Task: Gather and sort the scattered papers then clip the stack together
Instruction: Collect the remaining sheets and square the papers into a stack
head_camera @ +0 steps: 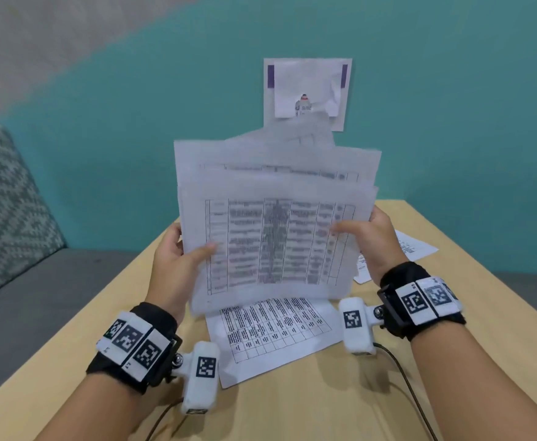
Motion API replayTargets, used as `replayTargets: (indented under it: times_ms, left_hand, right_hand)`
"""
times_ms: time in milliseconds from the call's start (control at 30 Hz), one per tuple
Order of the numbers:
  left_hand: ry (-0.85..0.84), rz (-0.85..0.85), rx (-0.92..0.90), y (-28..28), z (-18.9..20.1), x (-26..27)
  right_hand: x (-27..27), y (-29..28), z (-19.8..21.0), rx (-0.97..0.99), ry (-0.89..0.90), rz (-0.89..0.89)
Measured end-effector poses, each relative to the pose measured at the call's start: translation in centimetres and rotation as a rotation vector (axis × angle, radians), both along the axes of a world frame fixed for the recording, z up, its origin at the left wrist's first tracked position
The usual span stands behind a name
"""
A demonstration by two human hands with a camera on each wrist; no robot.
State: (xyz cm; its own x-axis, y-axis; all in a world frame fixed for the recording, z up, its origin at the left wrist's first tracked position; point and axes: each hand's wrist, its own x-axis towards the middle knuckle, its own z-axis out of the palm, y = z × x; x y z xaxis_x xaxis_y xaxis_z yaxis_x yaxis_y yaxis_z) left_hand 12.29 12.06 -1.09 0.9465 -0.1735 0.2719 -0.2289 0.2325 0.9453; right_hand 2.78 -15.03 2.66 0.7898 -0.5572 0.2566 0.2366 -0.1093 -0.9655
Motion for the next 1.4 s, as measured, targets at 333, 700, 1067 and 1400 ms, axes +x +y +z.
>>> replayTargets:
  times_ms: [333, 700, 1067, 1400]
  left_hand:
    - [0.022, -0.018, 0.031, -0.1, -0.1, -0.1]
    - [0.068, -0.056, 0.107, -0.2, -0.5, 0.1]
    - [0.098, -0.037, 0.144, 0.1, -0.8, 0.4]
    - [0.118, 0.243, 0.1, 1.7, -1.2, 2.3]
  right_hand:
    - [0.2, -0.2, -0.8, 0.027, 0.044, 0.035]
    - [-0.1, 0.3, -0.7, 0.018, 0.044, 0.027]
    - [-0.3, 1.1, 4.1, -0.137, -0.254, -0.137]
    - [-1.3, -0.4, 5.0, -0.03, -0.543, -0.607]
